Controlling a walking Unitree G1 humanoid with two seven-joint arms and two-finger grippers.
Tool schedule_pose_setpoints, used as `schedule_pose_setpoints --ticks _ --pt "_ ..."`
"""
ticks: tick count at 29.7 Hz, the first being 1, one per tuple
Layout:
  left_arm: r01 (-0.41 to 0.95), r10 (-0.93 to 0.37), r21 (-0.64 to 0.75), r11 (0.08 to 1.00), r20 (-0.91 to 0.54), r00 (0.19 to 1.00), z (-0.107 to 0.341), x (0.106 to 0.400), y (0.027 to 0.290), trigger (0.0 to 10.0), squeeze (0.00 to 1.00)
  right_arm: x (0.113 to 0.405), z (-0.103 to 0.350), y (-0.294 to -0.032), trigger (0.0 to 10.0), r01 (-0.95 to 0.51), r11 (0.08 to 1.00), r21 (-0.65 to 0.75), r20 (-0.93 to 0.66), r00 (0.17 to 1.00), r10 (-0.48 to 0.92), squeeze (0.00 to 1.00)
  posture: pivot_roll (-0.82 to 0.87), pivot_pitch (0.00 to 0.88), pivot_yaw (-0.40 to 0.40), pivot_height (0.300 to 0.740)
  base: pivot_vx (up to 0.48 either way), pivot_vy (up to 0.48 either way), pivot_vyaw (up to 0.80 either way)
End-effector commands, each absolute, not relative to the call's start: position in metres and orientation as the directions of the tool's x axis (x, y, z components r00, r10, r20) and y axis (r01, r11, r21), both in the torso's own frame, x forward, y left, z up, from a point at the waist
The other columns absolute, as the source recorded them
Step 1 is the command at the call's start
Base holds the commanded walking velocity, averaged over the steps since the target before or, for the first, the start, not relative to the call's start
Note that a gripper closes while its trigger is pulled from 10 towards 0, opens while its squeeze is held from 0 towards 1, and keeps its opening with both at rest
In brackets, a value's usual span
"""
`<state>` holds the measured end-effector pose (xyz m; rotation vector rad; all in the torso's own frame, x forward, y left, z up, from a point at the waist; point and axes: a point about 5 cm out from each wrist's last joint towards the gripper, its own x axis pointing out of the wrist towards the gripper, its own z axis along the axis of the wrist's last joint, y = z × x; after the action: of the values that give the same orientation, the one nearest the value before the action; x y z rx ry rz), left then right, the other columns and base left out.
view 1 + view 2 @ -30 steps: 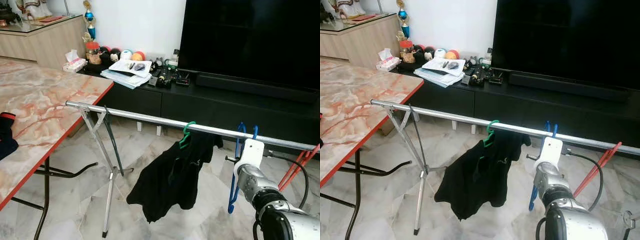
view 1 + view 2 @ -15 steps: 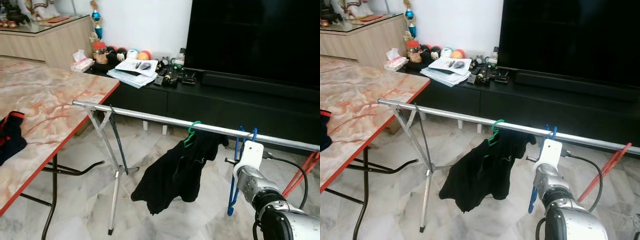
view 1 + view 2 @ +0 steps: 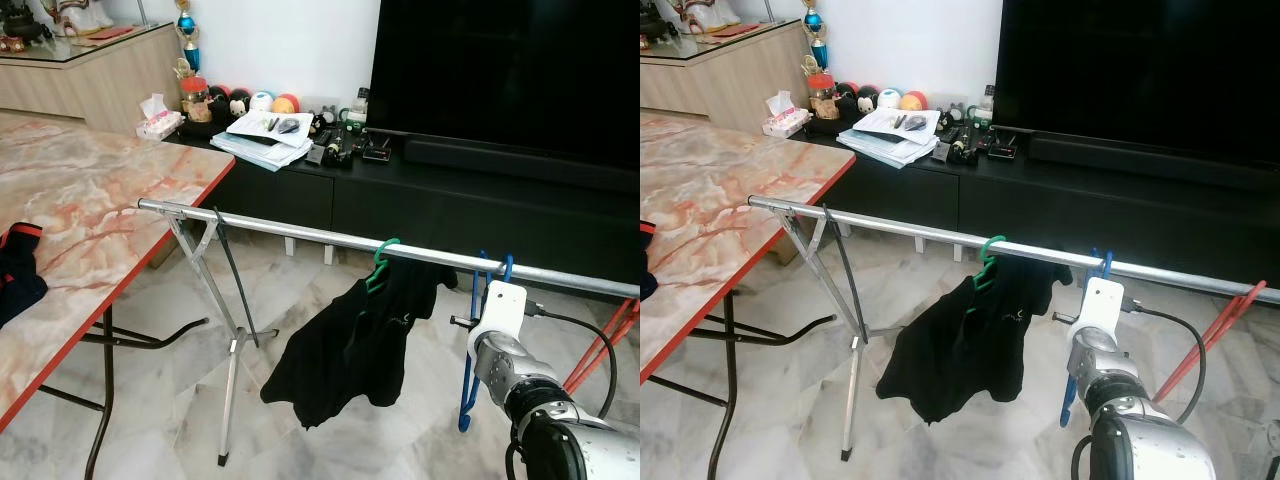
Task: Hang hanger
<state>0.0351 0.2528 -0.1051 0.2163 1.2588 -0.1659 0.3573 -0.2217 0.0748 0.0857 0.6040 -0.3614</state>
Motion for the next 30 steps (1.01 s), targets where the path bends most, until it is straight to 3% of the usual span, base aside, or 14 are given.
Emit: schedule_pose_setpoints --ticks 1,9,10,11,16,21,22,23,30 --pt "0.263 -0.033 0.057 0.963 -0.945 0.326 -0.105 0.044 0.246 10.0 0.0 0.356 0.073 -0.22 10.0 0.352 0.936 -0.023 -0.577 0.76 -0.3 0.0 0.32 0.098 0.015 0.74 0.0 0.0 0.0" --pt "0.268 -0.05 0.057 0.962 -0.925 0.375 -0.103 0.06 0.232 10.0 0.0 0.354 0.068 -0.216 10.0 0.327 0.944 -0.03 -0.579 0.764 -0.283 0.01 0.33 0.111 0.004 0.74 0.0 0.0 0.0" --pt "0.265 -0.048 0.06 0.962 -0.923 0.382 -0.103 0.061 0.232 10.0 0.0 0.354 0.067 -0.216 10.0 0.329 0.944 -0.024 -0.577 0.766 -0.281 0.45 0.33 0.11 0.003 0.74 0.0 0.0 0.0" --pt "0.259 -0.039 0.071 0.963 -0.917 0.397 -0.103 0.065 0.231 10.0 0.0 0.354 0.067 -0.216 10.0 0.333 0.943 -0.015 -0.572 0.771 -0.281 0.8 0.32 0.108 0.002 0.74 0.0 0.0 0.0" --pt "0.244 -0.027 0.086 0.966 -0.906 0.423 -0.101 0.072 0.23 10.0 0.0 0.352 0.064 -0.216 10.0 0.336 0.942 -0.002 -0.564 0.777 -0.279 0.94 0.32 0.1 -0.001 0.74 0.0 0.0 0.0" --pt "0.241 -0.026 0.089 0.966 -0.9 0.435 -0.1 0.078 0.228 10.0 0.0 0.349 0.06 -0.215 10.0 0.332 0.943 -0.018 -0.576 0.768 -0.281 0.91 0.31 0.09 -0.003 0.74 0.0 0.0 0.0" --pt "0.239 -0.025 0.09 0.967 -0.899 0.438 -0.1 0.079 0.229 10.0 0.0 0.35 0.061 -0.215 10.0 0.328 0.945 -0.02 -0.565 0.776 -0.281 0.35 0.3 0.086 -0.002 0.74 0.0 0.0 0.0" --pt "0.238 -0.024 0.09 0.967 -0.898 0.44 -0.1 0.08 0.229 10.0 0.0 0.351 0.063 -0.214 10.0 0.323 0.946 -0.024 -0.553 0.784 -0.282 0.0 0.3 0.085 -0.003 0.74 0.0 0.0 0.0" --pt "0.232 -0.025 0.087 0.969 -0.896 0.443 -0.1 0.08 0.228 10.0 0.0 0.356 0.071 -0.211 10.0 0.318 0.948 -0.024 -0.443 0.846 -0.295 0.0 0.29 0.067 -0.007 0.74 0.0 0.0 0.0"
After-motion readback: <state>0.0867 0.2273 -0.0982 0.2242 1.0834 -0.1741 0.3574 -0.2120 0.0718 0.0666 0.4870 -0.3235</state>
